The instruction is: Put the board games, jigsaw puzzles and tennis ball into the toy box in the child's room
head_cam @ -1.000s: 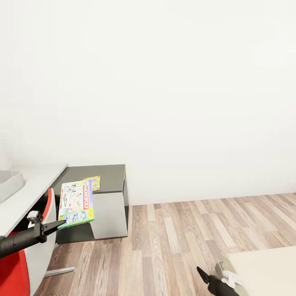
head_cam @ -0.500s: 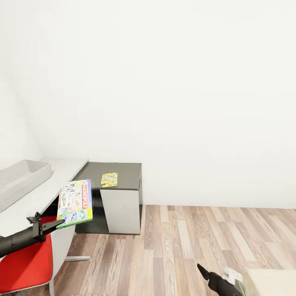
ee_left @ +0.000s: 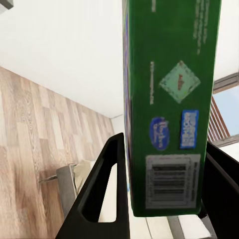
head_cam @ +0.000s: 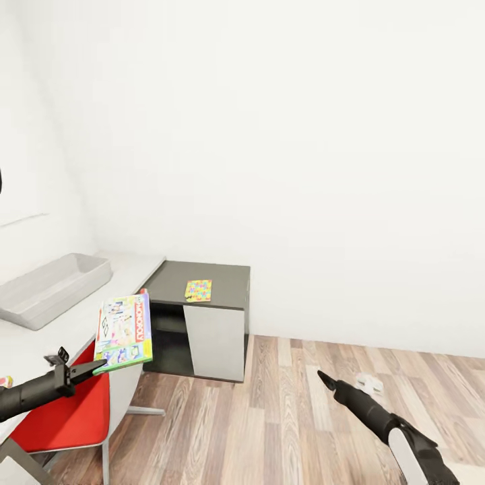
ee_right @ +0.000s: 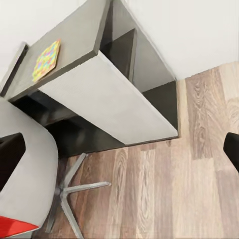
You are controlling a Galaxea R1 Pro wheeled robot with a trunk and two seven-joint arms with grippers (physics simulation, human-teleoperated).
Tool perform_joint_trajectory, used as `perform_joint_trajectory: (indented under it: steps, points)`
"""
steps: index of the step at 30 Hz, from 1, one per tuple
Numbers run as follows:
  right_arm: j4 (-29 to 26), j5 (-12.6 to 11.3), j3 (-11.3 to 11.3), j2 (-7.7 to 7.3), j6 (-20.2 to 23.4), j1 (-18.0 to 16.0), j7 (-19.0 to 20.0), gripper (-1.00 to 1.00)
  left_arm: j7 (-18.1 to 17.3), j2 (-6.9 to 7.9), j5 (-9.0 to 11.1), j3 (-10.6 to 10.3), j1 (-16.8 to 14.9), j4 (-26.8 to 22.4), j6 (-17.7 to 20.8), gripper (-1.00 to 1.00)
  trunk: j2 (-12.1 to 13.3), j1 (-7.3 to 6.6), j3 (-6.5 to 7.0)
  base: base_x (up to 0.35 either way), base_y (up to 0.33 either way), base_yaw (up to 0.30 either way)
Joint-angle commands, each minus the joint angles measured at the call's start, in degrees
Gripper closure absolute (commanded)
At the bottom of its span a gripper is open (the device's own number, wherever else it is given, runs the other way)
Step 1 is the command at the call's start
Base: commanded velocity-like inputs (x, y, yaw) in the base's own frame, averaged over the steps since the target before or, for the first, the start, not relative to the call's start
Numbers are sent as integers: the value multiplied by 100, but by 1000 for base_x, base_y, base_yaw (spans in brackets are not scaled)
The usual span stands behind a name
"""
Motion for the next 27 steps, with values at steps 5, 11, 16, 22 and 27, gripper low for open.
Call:
perform_joint_trajectory:
  steps: [5,11,16,22,27]
  points:
    - [-564,-47,-12,0,315,-310,-129,-100,-23,0,-3,2,-7,-1,60,100,-13,4,-15,0,0,11]
    - [-766,-56,19,3,664,-509,-577,-100,-23,-4,6,20,-8,-17,71,100,-13,4,-15,0,0,1]
    - [-978,-49,64,70,1107,-522,-649,-100,-23,106,17,46,-99,-83,331,100,-13,4,-15,0,0,0]
    - [-1043,-47,68,70,1150,-516,-616,-100,-23,228,19,71,-144,-97,385,100,-13,4,-15,0,0,0]
    - [-1241,-84,46,66,1160,-483,-609,-100,-23,371,43,283,-148,-95,341,100,-13,4,-15,0,0,0]
